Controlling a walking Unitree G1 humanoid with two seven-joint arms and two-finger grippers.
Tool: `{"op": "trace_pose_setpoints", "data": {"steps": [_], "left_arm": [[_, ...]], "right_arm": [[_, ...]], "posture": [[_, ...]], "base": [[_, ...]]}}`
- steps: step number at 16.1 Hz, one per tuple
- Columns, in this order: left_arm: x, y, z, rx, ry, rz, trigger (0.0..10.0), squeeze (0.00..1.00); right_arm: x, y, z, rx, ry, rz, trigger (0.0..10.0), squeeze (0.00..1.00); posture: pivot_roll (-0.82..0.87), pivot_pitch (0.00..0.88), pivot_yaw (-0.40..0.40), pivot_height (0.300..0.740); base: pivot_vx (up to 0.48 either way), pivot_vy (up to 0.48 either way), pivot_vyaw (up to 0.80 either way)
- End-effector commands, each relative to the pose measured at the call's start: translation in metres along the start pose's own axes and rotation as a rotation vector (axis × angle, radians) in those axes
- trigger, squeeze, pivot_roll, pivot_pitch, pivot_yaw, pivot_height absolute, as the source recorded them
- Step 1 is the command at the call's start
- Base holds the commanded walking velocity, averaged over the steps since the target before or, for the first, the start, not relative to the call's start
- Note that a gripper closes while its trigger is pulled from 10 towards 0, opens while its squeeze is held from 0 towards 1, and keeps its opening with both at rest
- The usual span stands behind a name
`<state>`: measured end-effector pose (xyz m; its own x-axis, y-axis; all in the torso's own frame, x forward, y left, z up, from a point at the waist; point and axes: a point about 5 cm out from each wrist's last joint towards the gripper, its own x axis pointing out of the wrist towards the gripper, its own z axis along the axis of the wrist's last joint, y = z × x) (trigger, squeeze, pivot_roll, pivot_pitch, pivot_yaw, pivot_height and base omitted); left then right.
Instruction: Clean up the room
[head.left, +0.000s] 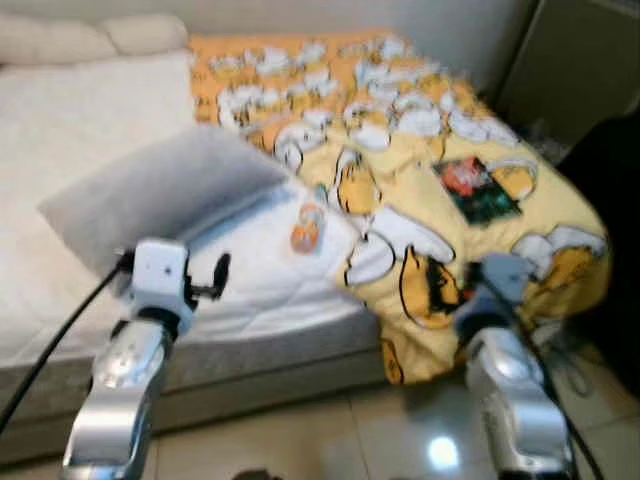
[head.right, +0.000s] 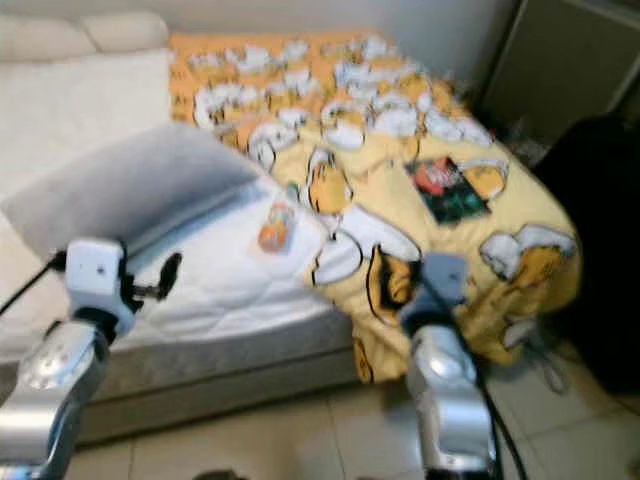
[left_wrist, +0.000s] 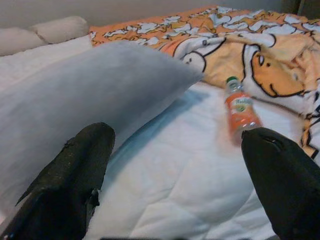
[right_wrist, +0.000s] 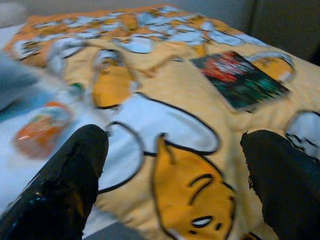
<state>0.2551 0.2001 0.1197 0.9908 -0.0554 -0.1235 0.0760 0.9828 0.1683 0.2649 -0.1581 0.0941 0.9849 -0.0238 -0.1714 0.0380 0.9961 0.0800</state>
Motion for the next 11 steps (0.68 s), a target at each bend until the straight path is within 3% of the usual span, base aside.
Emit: {"op": "trace_pose_setpoints", "data": {"steps": [1,2,3,5,11], "left_arm": [[0.001,0.0,0.002,-0.004,-0.013,0.001,10.0,0.0],[0.001,0.001,0.003,-0.01,-0.014,0.006,10.0,0.0],[0.001,0.002,0.003,-0.012,-0.014,0.009,10.0,0.0],[0.001,0.001,0.004,-0.019,-0.015,0.009,10.0,0.0],[0.005,-0.002,0.002,-0.027,-0.013,0.0,10.0,0.0]], "right_arm": [[0.006,0.001,0.006,-0.023,-0.02,0.022,10.0,0.21],[0.01,0.0,0.009,-0.024,-0.024,0.022,10.0,0.3],[0.012,-0.001,0.01,-0.028,-0.024,0.01,10.0,0.25],[0.017,-0.005,0.011,-0.011,-0.013,-0.029,10.0,0.0],[0.019,-0.005,0.007,-0.03,0.025,-0.013,10.0,0.0]], "posture": [[0.06,0.0,-0.014,0.74],[0.07,0.0,-0.019,0.74],[0.07,0.0,-0.021,0.74],[0.06,0.0,-0.021,0.74],[0.05,0.0,-0.034,0.74]], "base": [[0.0,0.0,0.8],[0.281,0.0,0.8],[0.334,0.0,0.8],[0.356,0.0,0.0],[0.369,0.0,0.0]]}}
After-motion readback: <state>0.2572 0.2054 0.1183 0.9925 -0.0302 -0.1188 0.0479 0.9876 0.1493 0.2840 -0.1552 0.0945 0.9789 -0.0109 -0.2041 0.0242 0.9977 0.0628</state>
